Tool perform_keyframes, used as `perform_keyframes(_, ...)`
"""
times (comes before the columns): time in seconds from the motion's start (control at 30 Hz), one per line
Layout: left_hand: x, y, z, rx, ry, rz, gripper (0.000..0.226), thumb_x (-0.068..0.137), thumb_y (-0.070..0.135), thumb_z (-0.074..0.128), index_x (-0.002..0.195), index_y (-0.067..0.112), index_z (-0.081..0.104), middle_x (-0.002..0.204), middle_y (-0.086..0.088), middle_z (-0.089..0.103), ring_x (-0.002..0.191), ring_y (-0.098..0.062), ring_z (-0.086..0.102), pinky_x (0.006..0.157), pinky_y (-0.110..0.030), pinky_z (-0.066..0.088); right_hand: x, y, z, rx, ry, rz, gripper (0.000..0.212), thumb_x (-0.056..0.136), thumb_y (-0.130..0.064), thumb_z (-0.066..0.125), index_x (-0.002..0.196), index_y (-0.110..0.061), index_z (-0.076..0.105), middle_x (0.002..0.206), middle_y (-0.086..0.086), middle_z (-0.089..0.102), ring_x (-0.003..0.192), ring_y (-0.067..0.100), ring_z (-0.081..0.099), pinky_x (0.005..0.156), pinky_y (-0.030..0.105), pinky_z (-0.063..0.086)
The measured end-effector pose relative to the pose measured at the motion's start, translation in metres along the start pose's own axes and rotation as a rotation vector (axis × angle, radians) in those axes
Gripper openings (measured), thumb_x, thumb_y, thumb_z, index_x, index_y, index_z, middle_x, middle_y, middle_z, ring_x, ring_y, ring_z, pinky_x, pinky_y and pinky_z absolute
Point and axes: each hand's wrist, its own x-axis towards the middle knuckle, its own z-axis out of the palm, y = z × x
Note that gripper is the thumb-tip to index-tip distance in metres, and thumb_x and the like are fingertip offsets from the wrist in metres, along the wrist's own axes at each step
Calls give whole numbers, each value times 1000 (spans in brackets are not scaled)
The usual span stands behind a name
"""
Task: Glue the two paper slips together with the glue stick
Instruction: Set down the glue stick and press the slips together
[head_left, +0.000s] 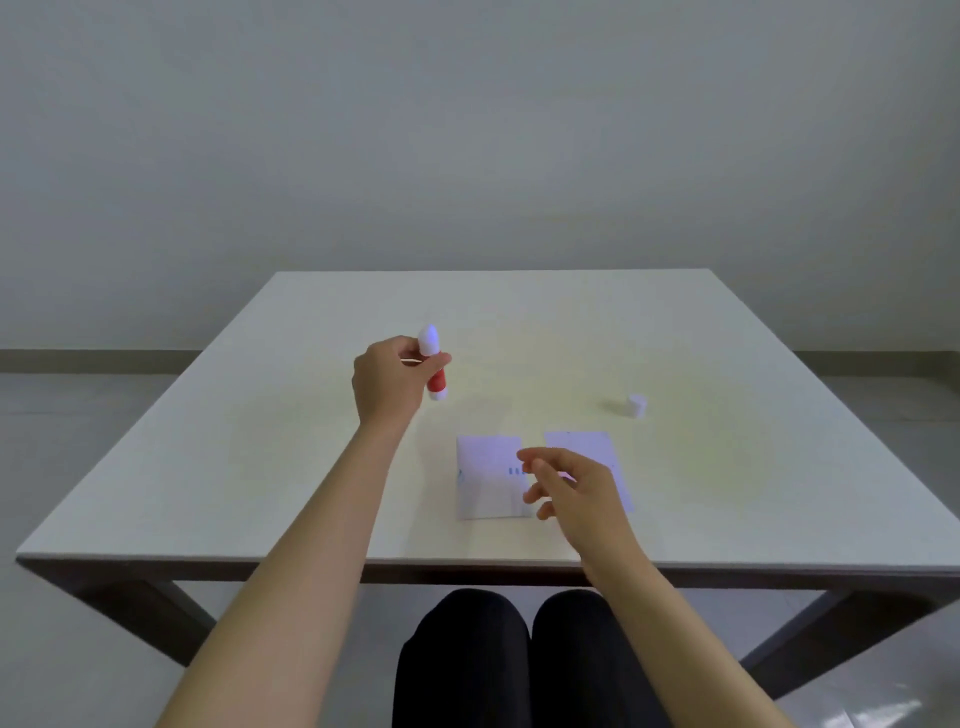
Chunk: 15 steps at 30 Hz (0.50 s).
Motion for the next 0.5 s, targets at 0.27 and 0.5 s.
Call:
perform_keyframes(0.27, 0, -26, 19, 56, 74, -61, 26, 73, 35, 70, 54, 21, 59, 45, 15, 56, 53, 3, 52, 49, -20, 32, -4, 20, 27, -846, -174, -472, 29, 95, -22, 48, 118, -17, 65, 119, 0, 56, 105, 21, 51, 83, 24, 37)
perform_keyframes(0.5, 2, -36, 22, 55, 26, -11, 20, 74, 33, 68, 68, 14, 66, 58, 4, 70, 71, -15, 64, 54, -21, 41, -13, 17, 37, -1263, -33, -730, 20, 71, -44, 69, 67, -25, 72, 72, -9, 65, 65, 17, 60, 63, 24, 48)
